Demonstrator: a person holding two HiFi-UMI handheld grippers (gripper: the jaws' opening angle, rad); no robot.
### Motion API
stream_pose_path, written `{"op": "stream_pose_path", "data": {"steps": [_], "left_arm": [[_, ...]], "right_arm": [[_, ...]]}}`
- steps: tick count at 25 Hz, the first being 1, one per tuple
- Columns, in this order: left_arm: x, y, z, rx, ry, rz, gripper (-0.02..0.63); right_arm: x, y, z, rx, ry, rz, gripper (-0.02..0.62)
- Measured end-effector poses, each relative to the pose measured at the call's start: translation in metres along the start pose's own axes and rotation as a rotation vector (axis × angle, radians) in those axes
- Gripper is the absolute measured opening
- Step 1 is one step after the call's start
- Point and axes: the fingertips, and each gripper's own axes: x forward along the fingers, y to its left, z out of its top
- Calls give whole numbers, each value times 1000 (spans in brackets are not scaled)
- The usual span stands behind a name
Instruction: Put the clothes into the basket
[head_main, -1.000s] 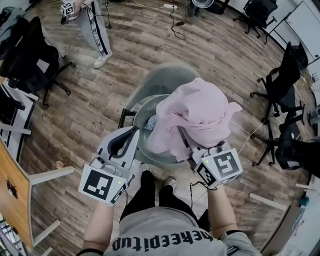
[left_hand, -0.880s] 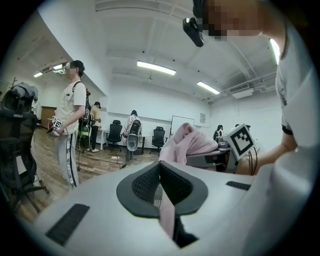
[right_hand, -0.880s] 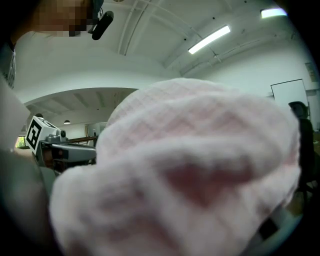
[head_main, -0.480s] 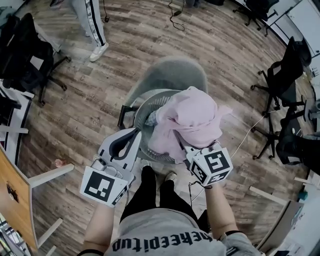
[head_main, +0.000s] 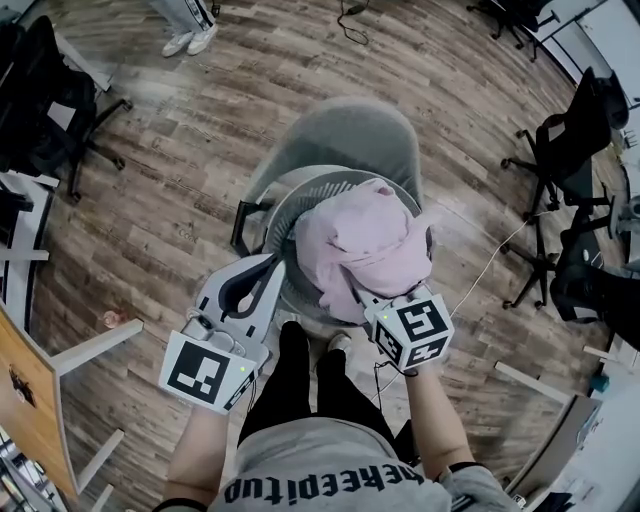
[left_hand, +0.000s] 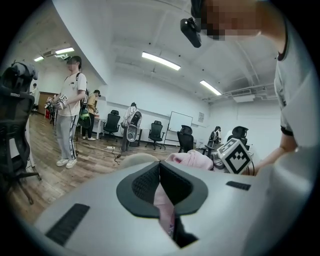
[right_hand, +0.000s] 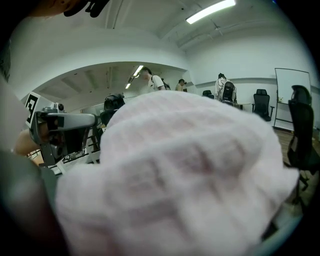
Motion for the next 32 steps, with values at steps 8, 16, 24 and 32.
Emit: {"op": "stream_pose_path", "data": {"steps": [8,16,24,32], "left_arm": [[1,8,-12,-19,18,0,15],[0,13,-12,-23,15,-6,14],[0,10,-12,-23,14,-12,15],[6,4,-9,-23,8,-31,15]], "right_arm": [[13,3,-24,69,111,21,244],[20,9,-40,117,213,46,263],[11,8,-42,86,246,28,284],[-3,0,-18,78,181,-5,284]]}}
